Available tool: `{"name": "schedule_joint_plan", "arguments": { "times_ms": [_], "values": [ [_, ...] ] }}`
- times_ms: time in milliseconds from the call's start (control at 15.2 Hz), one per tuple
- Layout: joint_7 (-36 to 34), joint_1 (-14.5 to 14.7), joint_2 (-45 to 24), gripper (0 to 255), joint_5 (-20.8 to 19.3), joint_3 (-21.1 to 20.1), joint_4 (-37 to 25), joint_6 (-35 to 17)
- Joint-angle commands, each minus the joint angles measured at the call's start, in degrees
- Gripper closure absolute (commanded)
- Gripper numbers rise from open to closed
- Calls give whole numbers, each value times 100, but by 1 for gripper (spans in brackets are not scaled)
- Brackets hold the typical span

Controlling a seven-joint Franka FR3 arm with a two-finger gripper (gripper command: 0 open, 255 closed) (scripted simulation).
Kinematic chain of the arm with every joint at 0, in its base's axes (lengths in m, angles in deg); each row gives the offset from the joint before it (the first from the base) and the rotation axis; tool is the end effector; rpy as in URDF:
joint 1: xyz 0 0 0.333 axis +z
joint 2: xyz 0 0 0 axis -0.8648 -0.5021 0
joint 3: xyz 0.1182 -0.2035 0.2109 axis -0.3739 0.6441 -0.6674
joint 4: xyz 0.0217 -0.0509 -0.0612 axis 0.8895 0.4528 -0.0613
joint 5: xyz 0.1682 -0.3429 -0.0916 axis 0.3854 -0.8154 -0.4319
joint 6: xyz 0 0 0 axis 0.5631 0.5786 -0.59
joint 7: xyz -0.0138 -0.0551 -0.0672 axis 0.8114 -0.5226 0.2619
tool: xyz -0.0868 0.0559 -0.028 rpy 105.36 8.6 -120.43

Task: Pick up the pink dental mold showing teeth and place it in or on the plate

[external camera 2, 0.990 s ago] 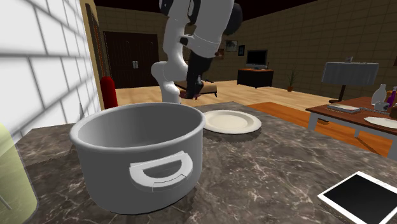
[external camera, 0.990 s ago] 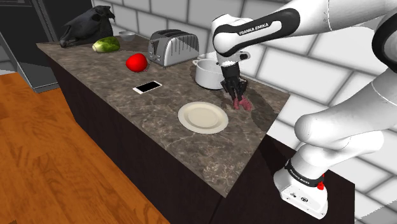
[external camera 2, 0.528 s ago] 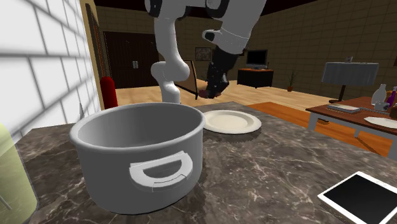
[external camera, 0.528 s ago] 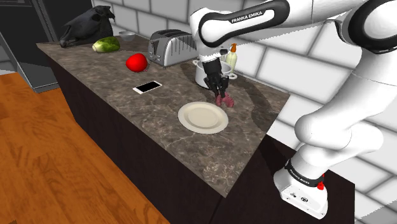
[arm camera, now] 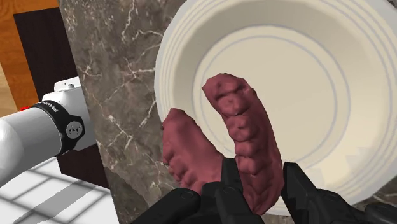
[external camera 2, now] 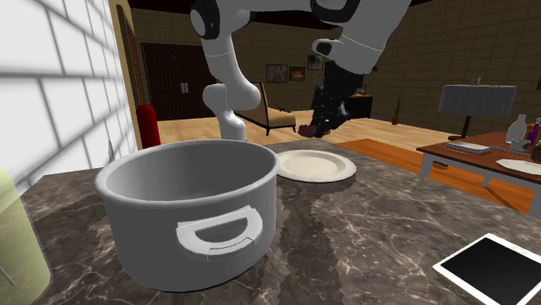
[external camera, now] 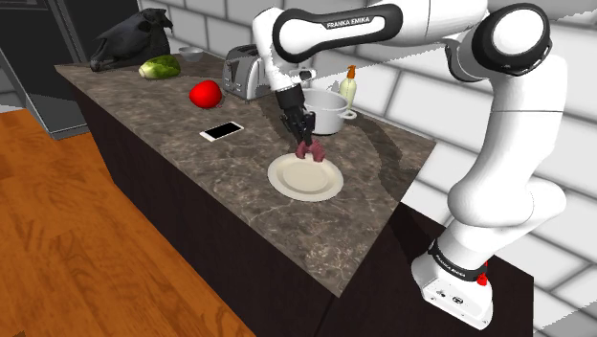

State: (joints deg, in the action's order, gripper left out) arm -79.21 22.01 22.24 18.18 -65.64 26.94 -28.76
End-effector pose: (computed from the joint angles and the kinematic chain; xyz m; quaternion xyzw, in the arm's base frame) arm 0.5661 0.1235 0.4293 0.6543 -0.7199 -0.0983 0.2099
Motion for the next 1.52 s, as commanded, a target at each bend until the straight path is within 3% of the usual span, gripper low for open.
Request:
{"name": "schedule_joint_plan", "arguments": {
  "times_ms": [0,792,1320,1386,1452],
  "values": [
    [-50,17,-46,255,-32,22,116,-136],
    [-230,103,-404,255,-322,233,658,-878],
    [-240,110,-424,255,-338,245,678,-909],
    [-240,110,-424,0,-338,245,678,-910],
    [-240,110,-424,0,-338,245,678,-910]
  ]
}}
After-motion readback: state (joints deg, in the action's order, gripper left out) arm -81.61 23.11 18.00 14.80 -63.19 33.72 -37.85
